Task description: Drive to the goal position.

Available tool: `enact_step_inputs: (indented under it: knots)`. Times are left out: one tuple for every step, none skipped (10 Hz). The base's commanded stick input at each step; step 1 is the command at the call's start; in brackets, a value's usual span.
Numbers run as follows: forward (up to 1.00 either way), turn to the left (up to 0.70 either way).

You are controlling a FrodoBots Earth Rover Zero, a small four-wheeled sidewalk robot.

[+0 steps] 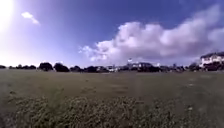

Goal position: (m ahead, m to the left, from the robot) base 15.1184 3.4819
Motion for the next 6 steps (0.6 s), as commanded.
enact_step_inputs:
  knots:
    - [0.7, 0.14]
    - [0.7, 0.14]
    - [0.7, 0.14]
    - [0.7, 0.14]
    - [0.7, 0.11]
    - [0.7, 0.07]
